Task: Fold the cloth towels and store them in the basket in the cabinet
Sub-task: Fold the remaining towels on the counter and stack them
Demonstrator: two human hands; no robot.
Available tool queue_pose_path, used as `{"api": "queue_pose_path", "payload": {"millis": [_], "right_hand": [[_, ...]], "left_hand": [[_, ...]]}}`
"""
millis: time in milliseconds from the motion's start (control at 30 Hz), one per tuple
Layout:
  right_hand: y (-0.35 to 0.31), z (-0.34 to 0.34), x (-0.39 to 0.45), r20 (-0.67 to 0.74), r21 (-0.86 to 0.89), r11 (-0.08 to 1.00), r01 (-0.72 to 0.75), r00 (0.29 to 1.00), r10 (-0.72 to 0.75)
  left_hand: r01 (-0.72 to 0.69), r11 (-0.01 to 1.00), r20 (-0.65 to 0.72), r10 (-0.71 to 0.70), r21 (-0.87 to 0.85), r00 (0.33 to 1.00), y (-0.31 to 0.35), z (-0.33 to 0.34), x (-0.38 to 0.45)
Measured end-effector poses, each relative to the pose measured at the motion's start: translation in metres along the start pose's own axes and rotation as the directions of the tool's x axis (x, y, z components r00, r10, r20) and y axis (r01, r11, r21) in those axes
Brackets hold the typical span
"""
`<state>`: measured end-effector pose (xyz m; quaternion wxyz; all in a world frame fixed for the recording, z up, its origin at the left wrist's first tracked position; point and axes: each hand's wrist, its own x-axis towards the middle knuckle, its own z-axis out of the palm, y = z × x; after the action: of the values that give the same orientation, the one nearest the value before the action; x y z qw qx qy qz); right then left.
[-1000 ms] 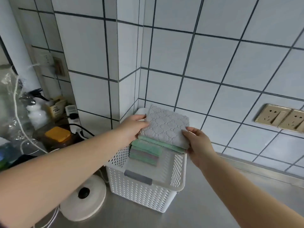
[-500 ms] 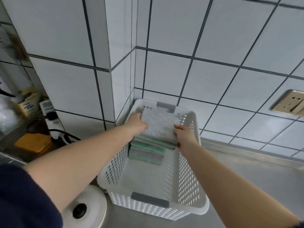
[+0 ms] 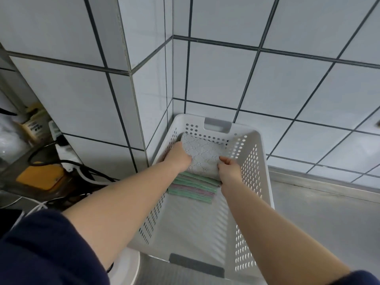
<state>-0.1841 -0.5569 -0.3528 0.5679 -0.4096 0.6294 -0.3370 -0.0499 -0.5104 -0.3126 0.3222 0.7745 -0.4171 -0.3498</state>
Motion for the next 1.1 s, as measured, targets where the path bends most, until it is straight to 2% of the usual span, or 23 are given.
{"api": "queue_pose_path", "payload": {"millis": [100, 167, 233, 300, 333, 400, 467, 533, 700, 833, 933, 1033, 1100], "right_hand": [[0.004, 0.002, 0.001, -0.006, -0.028, 1.000, -0.003, 1.000, 0.003], [0.006, 0.002, 0.003, 0.002, -0.039, 0.999, -0.006, 1.000, 0.006], [0.004, 0.002, 0.004, -0.016, -0.028, 0.999, -0.015, 1.000, 0.014], [-0.001, 0.002, 0.007, -0.054, -0.004, 1.000, -0.015, 0.998, 0.015], [-0.002, 0.002, 0.007, -0.072, 0.000, 1.000, -0.030, 0.997, 0.030], [-0.002, 0.002, 0.007, -0.077, -0.026, 0.994, -0.102, 0.992, 0.100], [0.001, 0.003, 0.008, -0.025, -0.069, 0.985, -0.159, 0.987, 0.158], [0.007, 0.010, 0.015, 0.042, -0.089, 0.977, -0.194, 0.979, 0.198], [0.022, 0.025, 0.022, 0.244, 0.018, 0.980, -0.197, 0.952, 0.187], [0.024, 0.023, 0.023, 0.284, 0.033, 0.973, -0.226, 0.936, 0.208], [0.016, 0.018, 0.021, 0.261, 0.033, 0.963, -0.269, 0.932, 0.251], [-0.006, 0.004, 0.017, 0.226, 0.039, 0.936, -0.351, 0.915, 0.333], [-0.022, -0.009, 0.019, 0.213, -0.008, 0.929, -0.370, 0.907, 0.363]], "left_hand": [[0.024, 0.998, -0.006, -0.023, 0.060, 1.000, -0.005, 0.005, 0.001], [-0.008, 0.989, -0.011, 0.009, 0.149, 1.000, -0.010, 0.010, 0.002], [-0.142, 0.933, -0.049, 0.167, 0.330, 0.985, -0.014, 0.013, 0.002], [-0.347, 0.765, -0.030, 0.430, 0.543, 0.902, -0.015, 0.018, 0.001], [-0.418, 0.678, 0.017, 0.513, 0.604, 0.858, -0.014, 0.020, 0.001], [-0.443, 0.589, 0.121, 0.505, 0.676, 0.855, -0.014, 0.028, 0.002], [-0.393, 0.572, 0.167, 0.407, 0.720, 0.898, -0.016, 0.037, 0.008], [-0.348, 0.566, 0.156, 0.360, 0.747, 0.920, -0.018, 0.040, 0.014], [-0.244, 0.646, 0.143, 0.205, 0.723, 0.968, -0.026, 0.030, 0.025], [-0.225, 0.652, 0.162, 0.156, 0.724, 0.974, -0.025, 0.030, 0.027], [-0.302, 0.706, 0.143, 0.277, 0.641, 0.950, -0.008, 0.020, 0.016], [-0.436, 0.813, 0.071, 0.445, 0.385, 0.893, 0.020, -0.008, -0.004], [-0.491, 0.819, 0.155, 0.466, 0.298, 0.871, 0.032, -0.023, -0.018]]}}
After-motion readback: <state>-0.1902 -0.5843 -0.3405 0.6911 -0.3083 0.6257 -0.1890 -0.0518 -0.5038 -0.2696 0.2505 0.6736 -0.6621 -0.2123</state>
